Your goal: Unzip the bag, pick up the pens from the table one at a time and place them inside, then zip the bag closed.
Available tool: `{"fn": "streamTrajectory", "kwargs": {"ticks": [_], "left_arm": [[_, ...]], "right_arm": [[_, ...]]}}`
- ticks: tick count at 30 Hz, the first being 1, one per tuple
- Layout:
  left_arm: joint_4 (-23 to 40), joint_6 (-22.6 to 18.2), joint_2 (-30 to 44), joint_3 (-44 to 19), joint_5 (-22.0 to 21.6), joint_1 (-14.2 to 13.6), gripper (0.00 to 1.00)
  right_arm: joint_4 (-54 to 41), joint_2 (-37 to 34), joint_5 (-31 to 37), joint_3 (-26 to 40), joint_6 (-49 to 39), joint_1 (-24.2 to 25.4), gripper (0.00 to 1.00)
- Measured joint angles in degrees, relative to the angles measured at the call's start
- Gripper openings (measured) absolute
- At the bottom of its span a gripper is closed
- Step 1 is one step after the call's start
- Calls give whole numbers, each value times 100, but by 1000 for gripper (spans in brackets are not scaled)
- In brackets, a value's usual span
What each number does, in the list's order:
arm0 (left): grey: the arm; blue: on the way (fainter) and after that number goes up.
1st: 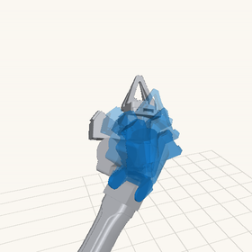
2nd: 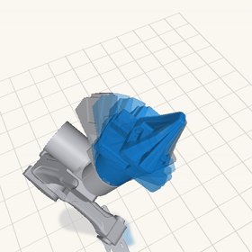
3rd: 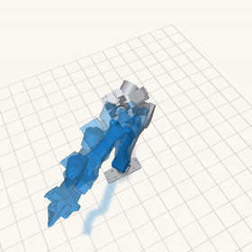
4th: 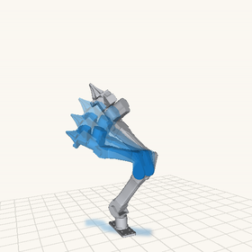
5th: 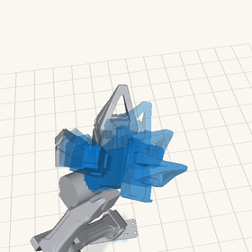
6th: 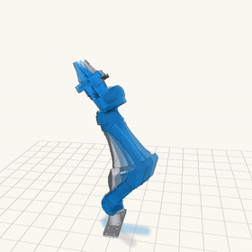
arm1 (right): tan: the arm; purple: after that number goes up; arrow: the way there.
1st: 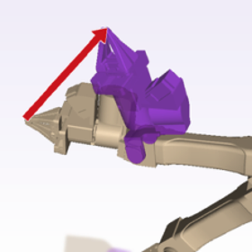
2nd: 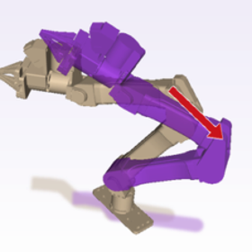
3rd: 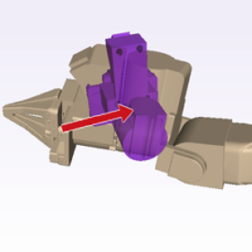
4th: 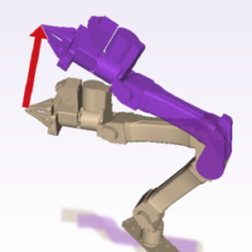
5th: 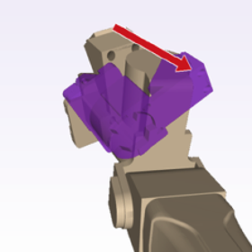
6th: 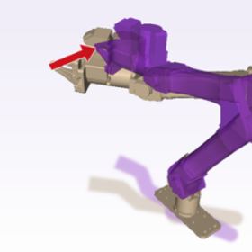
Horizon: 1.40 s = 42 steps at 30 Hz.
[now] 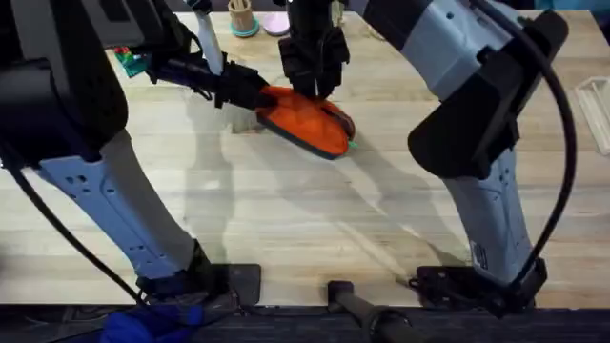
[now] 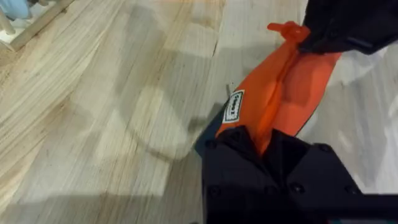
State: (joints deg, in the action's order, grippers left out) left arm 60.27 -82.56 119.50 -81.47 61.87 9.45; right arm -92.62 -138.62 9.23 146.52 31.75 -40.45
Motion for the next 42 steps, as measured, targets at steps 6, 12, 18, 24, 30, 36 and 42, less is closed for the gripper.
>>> {"fn": "streamTrajectory", "kwargs": {"ticks": [6,12,18,24,30,36,42], "left_arm": [[-2,0,0,0,0,0,40],[-2,0,0,0,0,0,40],[-4,0,0,0,0,2,40],[-6,0,0,0,0,2,40],[-4,0,0,0,0,2,40],[1,0,0,0,3,2,40],[20,2,0,2,3,0,40]], "right_arm": [[-2,2,79,0,1,-1,34],[-2,2,90,0,44,-2,34],[-2,46,90,0,105,-2,34],[-4,65,90,0,129,-2,34],[-4,85,104,-63,145,-2,34],[-2,465,210,-610,257,-4,34],[819,1403,263,-2093,302,-1,34]]}}
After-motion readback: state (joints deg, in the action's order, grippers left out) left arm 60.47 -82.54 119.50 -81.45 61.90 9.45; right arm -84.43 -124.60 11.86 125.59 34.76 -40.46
